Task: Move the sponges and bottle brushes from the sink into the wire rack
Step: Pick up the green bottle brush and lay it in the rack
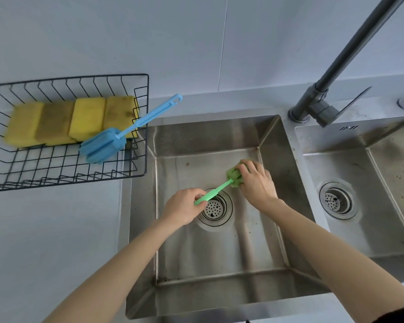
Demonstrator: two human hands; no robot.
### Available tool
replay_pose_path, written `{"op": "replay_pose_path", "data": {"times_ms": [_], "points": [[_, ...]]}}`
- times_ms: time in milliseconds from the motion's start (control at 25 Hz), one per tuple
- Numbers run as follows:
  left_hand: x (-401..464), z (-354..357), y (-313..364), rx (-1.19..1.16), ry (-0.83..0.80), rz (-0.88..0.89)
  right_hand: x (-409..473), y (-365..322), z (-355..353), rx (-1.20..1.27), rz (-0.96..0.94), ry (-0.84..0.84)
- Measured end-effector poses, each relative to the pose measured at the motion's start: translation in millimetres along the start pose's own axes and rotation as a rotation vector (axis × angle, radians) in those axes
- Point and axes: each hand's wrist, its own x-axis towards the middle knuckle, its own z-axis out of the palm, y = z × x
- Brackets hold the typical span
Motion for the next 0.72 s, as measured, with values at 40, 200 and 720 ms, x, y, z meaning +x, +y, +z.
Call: {"op": "replay_pose_path", "data": {"times_ms": [40,200,720], "points": [[-3.9,-6.4,1.0,0.003,0.023,0.003,-3.7,-0.6,-4.4,0.001,0.004,0.014],[-19.6,-38.0,10.2,-0.047,0.081,0.051,-22.3,-7.8,-21.4,0.015,-0.010,0.044],[-78.7,-127.2,33.6,0.054,0.235,0.267,-63.4,-66.4,-78.7,0.064,-0.151,0.232]]}}
